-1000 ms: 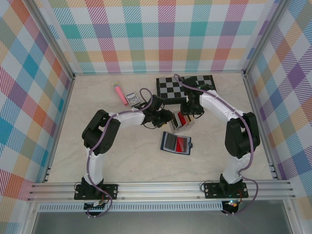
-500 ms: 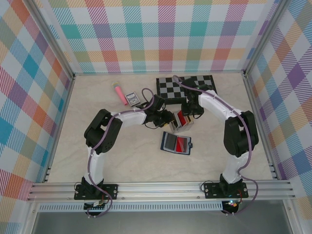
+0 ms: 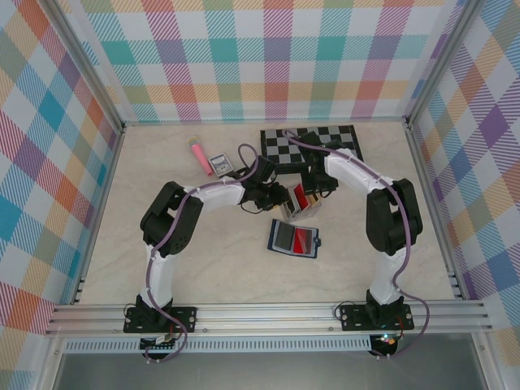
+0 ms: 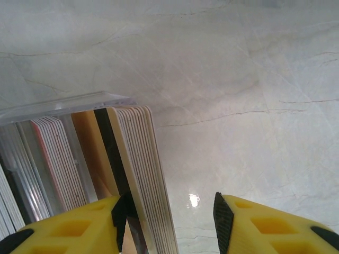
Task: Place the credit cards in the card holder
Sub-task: Pick up the credit card from the storage box.
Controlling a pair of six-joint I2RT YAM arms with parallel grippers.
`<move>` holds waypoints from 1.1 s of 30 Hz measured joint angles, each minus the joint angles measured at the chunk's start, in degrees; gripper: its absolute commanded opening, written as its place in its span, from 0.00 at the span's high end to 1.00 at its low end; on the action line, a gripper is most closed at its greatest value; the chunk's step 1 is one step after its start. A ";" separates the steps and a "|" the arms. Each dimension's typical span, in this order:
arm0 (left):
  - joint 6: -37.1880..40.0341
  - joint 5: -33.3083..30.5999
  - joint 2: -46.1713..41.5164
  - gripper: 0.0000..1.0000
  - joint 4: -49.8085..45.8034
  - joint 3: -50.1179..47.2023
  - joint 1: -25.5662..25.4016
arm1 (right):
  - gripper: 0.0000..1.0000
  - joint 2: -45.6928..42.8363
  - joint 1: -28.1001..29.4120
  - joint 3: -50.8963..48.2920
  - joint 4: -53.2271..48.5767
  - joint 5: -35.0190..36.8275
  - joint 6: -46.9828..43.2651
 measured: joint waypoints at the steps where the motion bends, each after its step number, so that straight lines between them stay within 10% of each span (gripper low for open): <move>1: 0.11 -0.11 0.00 0.69 -0.02 0.02 -0.09 | 0.54 0.00 0.02 0.15 -0.13 0.02 -0.17; 33: 0.13 -0.15 0.00 0.70 -0.02 0.02 -0.09 | 0.84 -0.79 2.16 1.20 -1.77 2.43 -1.16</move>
